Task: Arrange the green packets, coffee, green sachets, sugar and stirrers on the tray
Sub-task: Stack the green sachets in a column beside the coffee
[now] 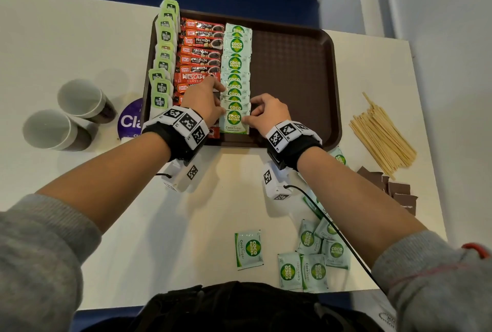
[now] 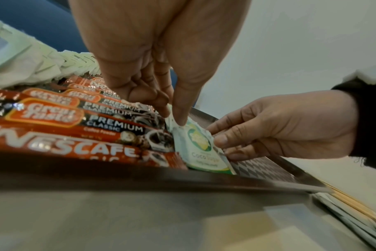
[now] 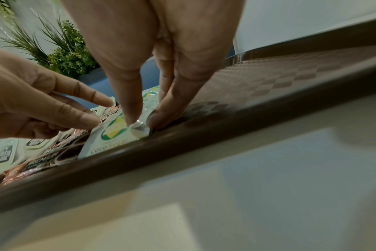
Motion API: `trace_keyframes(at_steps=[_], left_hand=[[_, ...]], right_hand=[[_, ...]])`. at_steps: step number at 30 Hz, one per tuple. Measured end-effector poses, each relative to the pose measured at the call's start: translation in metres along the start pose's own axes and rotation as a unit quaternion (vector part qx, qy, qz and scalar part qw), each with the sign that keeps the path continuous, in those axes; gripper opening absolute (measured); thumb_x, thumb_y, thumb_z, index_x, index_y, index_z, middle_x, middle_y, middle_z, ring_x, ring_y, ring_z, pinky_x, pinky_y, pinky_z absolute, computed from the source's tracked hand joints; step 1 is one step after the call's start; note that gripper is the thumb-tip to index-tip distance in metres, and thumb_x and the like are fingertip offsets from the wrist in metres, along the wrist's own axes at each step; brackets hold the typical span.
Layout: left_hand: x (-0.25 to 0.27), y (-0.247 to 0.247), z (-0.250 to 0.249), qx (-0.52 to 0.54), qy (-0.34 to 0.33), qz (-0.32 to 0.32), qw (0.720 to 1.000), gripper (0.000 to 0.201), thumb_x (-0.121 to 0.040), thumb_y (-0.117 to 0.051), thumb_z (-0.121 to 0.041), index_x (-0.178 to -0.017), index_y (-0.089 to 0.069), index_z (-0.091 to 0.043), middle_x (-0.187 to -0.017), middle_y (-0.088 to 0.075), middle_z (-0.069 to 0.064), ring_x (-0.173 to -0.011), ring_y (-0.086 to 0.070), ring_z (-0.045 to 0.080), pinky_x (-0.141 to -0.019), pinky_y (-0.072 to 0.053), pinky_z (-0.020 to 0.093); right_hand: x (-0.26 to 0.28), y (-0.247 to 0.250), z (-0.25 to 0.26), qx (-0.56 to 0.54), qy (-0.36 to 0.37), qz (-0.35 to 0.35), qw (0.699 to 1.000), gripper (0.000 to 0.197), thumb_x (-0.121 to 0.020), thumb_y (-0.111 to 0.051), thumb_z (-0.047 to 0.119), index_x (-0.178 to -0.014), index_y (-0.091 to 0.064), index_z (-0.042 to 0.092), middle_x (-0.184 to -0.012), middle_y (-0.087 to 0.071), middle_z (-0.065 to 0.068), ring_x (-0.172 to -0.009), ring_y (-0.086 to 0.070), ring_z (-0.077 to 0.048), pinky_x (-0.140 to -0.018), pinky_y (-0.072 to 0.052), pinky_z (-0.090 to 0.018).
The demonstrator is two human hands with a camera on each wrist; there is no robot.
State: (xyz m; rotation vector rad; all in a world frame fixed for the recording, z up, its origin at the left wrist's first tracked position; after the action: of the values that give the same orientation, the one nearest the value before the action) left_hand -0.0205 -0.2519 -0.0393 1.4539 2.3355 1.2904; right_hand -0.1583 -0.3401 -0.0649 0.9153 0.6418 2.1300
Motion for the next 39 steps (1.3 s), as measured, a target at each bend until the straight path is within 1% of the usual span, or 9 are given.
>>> trace_keyframes(at_steps=[6,8,13,16,18,25,29,36,39], left_hand=[[0.017,0.006,-0.011,0.013,-0.017,-0.004,1.000,0.035,-0.080,-0.074,-0.017,-0.110,-0.057,-0.016,-0.086,-0.061,-0.001,-0.080,-0.056,0.013,-0.071,-0.039,0.023],[0.030,0.005,-0.018,0.005,-0.031,0.014,0.999,0.033,-0.076,-0.078,-0.023,-0.103,-0.059,-0.019,-0.087,-0.062,-0.003,-0.079,-0.056,0.013,-0.071,-0.039,0.023],[0.082,-0.022,-0.032,-0.076,-0.083,0.120,0.986,0.037,-0.069,-0.083,-0.031,-0.099,-0.064,-0.021,-0.094,-0.066,-0.003,-0.072,-0.052,0.008,-0.068,-0.035,0.020],[0.119,-0.049,-0.033,-0.109,-0.093,0.194,0.971,0.047,-0.069,-0.083,-0.036,-0.108,-0.062,-0.021,-0.099,-0.064,-0.004,-0.070,-0.051,0.004,-0.070,-0.038,0.022],[0.145,-0.069,-0.031,-0.145,-0.097,0.233,0.957,0.055,-0.068,-0.082,-0.038,-0.115,-0.058,-0.022,-0.106,-0.062,-0.004,-0.082,-0.052,0.009,-0.075,-0.040,0.024],[0.197,-0.127,-0.013,-0.279,-0.111,0.301,0.905,0.075,-0.064,-0.085,-0.031,-0.126,-0.044,-0.022,-0.119,-0.046,0.004,-0.107,-0.048,0.024,-0.090,-0.045,0.035],[0.202,-0.141,-0.015,-0.274,-0.119,0.295,0.908,0.069,-0.066,-0.084,-0.015,-0.122,-0.045,-0.019,-0.118,-0.048,0.006,-0.103,-0.052,0.025,-0.084,-0.044,0.033],[0.200,-0.149,-0.021,-0.241,-0.107,0.294,0.919,0.042,-0.082,-0.071,-0.021,-0.120,-0.052,-0.017,-0.121,-0.056,0.007,-0.110,-0.052,0.024,-0.082,-0.040,0.027],[0.202,-0.148,-0.032,-0.183,-0.111,0.302,0.929,0.040,-0.082,-0.072,-0.026,-0.119,-0.056,-0.020,-0.107,-0.060,0.003,-0.093,-0.053,0.018,-0.075,-0.039,0.024]], right_hand=[[0.013,0.013,0.004,0.009,0.026,-0.016,0.999,0.039,-0.076,-0.076,0.029,-0.110,-0.059,0.019,-0.087,-0.064,0.001,-0.078,-0.058,-0.009,-0.072,-0.046,-0.022],[0.023,0.019,0.010,0.032,0.058,-0.004,0.998,0.032,-0.077,-0.076,0.029,-0.104,-0.062,0.021,-0.084,-0.061,0.004,-0.071,-0.054,-0.004,-0.067,-0.041,-0.018],[0.068,0.026,0.008,0.138,0.112,0.139,0.974,0.031,-0.074,-0.078,0.028,-0.101,-0.063,0.023,-0.081,-0.061,0.010,-0.072,-0.055,-0.004,-0.072,-0.042,-0.020],[0.104,0.026,-0.009,0.207,0.117,0.193,0.952,0.042,-0.072,-0.079,0.032,-0.108,-0.061,0.020,-0.088,-0.058,0.010,-0.082,-0.055,-0.009,-0.075,-0.042,-0.022],[0.130,0.023,-0.029,0.259,0.119,0.215,0.934,0.051,-0.071,-0.080,0.035,-0.114,-0.058,0.020,-0.098,-0.057,0.006,-0.095,-0.055,-0.014,-0.082,-0.043,-0.026],[0.189,0.030,-0.112,0.424,0.112,0.198,0.877,0.104,-0.056,-0.085,0.047,-0.140,-0.028,0.025,-0.141,-0.026,-0.002,-0.132,-0.025,-0.026,-0.109,-0.030,-0.046],[0.201,0.043,-0.144,0.408,0.096,0.156,0.894,0.117,-0.054,-0.088,0.033,-0.146,-0.016,0.029,-0.151,-0.013,-0.003,-0.141,-0.012,-0.026,-0.112,-0.025,-0.047],[0.199,0.047,-0.148,0.353,0.101,0.131,0.921,0.105,-0.058,-0.088,0.029,-0.144,-0.028,0.026,-0.148,-0.018,-0.001,-0.136,-0.016,-0.026,-0.111,-0.030,-0.046],[0.196,0.044,-0.146,0.339,0.103,0.133,0.926,0.099,-0.060,-0.087,0.027,-0.141,-0.032,0.026,-0.141,-0.024,-0.003,-0.131,-0.020,-0.026,-0.111,-0.031,-0.043]])
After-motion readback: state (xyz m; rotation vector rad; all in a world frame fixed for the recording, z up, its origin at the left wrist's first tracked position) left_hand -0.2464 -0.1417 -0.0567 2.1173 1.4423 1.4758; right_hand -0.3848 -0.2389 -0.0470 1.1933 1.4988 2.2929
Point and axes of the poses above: each hand's wrist, its own x-axis away from the middle knuckle, its own y-axis out of the back of the hand, z = x × y, the point moved 7 cm from there along -x, towards the middle knuckle
